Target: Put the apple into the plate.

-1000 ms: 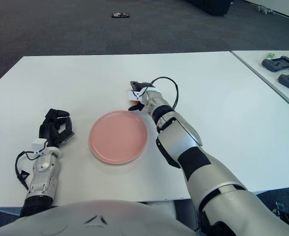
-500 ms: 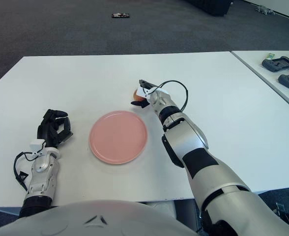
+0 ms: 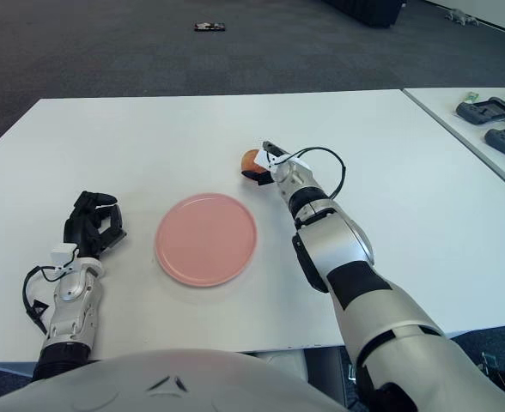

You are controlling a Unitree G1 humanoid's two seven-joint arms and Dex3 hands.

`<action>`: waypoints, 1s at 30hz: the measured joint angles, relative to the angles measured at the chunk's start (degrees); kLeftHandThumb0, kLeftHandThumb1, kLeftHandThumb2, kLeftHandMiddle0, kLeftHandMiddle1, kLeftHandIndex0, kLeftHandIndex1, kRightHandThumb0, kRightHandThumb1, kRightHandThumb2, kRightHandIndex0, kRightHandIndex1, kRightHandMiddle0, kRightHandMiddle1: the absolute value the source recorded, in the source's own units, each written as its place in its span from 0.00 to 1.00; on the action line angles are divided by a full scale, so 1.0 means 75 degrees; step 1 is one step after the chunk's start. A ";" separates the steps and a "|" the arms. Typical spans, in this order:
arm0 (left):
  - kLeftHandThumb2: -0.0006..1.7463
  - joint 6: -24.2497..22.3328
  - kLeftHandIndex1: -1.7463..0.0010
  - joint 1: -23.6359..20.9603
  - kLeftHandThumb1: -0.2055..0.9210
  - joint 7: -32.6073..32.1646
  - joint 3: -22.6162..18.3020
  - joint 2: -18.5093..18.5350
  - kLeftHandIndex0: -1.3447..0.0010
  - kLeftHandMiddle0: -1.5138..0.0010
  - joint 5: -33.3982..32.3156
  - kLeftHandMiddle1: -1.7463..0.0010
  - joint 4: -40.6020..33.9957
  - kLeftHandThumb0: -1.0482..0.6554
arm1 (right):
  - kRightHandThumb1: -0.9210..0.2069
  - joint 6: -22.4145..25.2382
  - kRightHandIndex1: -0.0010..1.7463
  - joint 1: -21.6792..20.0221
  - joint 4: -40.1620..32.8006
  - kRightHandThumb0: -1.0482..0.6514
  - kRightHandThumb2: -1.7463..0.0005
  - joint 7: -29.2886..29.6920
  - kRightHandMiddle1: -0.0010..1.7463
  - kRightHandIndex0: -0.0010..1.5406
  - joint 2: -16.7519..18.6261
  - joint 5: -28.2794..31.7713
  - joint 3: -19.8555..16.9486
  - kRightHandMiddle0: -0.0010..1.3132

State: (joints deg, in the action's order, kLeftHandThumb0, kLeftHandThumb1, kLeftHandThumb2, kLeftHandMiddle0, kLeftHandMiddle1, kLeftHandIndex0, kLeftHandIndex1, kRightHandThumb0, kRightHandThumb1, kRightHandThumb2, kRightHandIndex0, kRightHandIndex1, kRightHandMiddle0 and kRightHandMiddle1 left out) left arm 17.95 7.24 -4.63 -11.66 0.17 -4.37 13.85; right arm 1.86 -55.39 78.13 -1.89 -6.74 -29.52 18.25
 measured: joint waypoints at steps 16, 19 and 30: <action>0.60 -0.0078 0.00 0.0035 0.66 0.0002 -0.0012 -0.0008 0.68 0.58 -0.0022 0.00 -0.0090 0.37 | 0.15 0.0026 0.03 0.0023 -0.0016 0.11 0.58 0.0144 0.07 0.00 -0.0024 -0.0256 0.0333 0.00; 0.60 -0.0095 0.00 0.0039 0.66 0.0003 -0.0001 -0.0003 0.68 0.58 -0.0018 0.00 -0.0110 0.37 | 0.17 -0.0005 0.02 0.0022 -0.0031 0.12 0.56 0.0200 0.08 0.00 -0.0027 -0.0402 0.0516 0.00; 0.60 -0.0126 0.00 0.0040 0.66 0.0000 0.0002 -0.0027 0.67 0.61 -0.0007 0.00 -0.0160 0.37 | 0.30 -0.0008 0.00 -0.0080 -0.0040 0.14 0.52 0.0286 0.03 0.00 -0.0024 -0.0730 0.1023 0.00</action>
State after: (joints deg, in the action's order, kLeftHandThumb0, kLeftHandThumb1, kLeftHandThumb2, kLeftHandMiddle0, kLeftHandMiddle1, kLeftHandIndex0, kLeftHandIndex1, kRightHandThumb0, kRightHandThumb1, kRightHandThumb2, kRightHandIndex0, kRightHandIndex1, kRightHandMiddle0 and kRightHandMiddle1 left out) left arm 17.01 7.54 -4.63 -11.65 -0.03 -4.42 12.65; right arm 1.80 -55.99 77.82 0.26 -6.92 -34.99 25.92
